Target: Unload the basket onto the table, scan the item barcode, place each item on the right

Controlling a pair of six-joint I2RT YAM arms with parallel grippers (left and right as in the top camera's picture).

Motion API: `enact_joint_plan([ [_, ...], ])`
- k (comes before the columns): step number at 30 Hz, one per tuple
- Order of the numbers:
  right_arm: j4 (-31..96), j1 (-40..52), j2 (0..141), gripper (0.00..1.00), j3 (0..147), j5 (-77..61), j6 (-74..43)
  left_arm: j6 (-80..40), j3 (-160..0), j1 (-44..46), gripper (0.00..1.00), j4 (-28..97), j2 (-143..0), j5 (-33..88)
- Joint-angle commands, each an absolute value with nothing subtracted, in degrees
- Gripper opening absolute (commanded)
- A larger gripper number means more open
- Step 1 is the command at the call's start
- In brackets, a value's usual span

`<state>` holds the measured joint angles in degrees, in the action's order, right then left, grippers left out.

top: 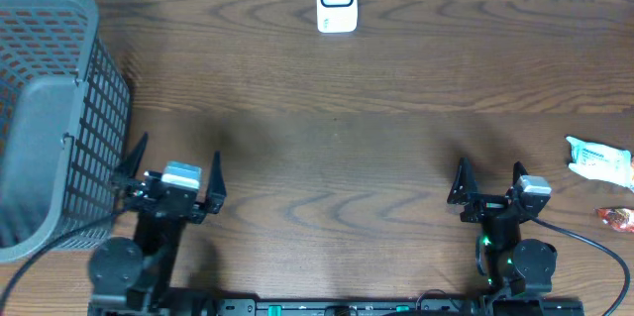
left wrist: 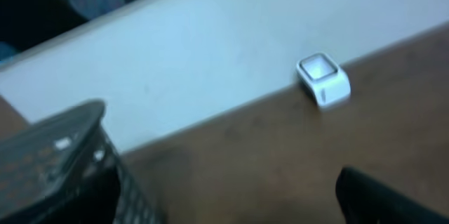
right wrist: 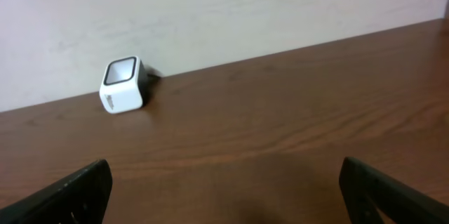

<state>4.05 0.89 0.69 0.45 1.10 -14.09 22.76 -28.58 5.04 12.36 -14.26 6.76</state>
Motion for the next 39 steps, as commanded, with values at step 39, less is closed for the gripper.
enact_joint_plan([
  [39, 4.19, 1.17, 0.32, 0.99, 0.32, 1.58, -14.74, 0.97, -0.23, 3.55, 0.98, 4.08, -0.10, -2.63],
])
